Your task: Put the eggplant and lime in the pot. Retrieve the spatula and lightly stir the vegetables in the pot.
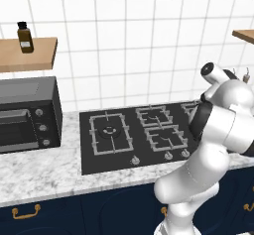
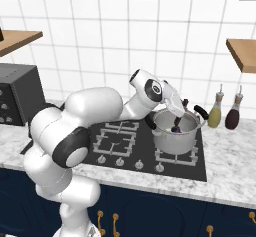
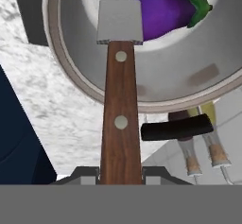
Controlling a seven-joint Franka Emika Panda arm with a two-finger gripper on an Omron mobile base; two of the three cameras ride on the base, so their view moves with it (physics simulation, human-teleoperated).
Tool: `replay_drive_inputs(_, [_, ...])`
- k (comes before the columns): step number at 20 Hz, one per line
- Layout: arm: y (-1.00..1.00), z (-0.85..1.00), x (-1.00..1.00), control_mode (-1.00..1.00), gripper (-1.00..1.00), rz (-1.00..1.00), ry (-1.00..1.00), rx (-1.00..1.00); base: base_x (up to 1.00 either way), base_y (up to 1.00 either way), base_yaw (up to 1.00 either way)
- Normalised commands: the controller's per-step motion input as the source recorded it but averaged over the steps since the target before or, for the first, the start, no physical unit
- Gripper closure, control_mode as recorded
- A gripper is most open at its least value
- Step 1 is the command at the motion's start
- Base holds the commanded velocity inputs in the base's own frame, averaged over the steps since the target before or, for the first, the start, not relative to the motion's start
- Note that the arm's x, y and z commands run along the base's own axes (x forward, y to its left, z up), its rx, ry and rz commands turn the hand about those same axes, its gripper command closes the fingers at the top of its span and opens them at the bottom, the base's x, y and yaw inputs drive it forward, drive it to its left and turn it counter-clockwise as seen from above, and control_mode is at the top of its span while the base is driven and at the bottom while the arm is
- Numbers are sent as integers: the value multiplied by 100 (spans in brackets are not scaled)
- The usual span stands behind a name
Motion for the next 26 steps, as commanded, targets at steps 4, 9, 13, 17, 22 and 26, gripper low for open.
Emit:
replay_drive_inputs(4, [2, 0, 22, -100, 100, 0, -3, -1, 0, 0, 0])
replay_drive_inputs(9, [9, -11, 25, -100, 100, 0, -2, 0, 0, 0, 0])
replay_drive_inputs(13, [25, -41, 33, -100, 100, 0, 0, 1, 0, 0, 0])
replay_drive_inputs(17, [9, -50, 22, -100, 100, 0, -1, 4, 0, 0, 0])
replay_drive_inputs(22, [-4, -5, 4, -100, 100, 0, -5, 0, 0, 0, 0])
replay_drive_inputs(26, [-30, 2, 0, -100, 100, 0, -4, 0, 0, 0, 0])
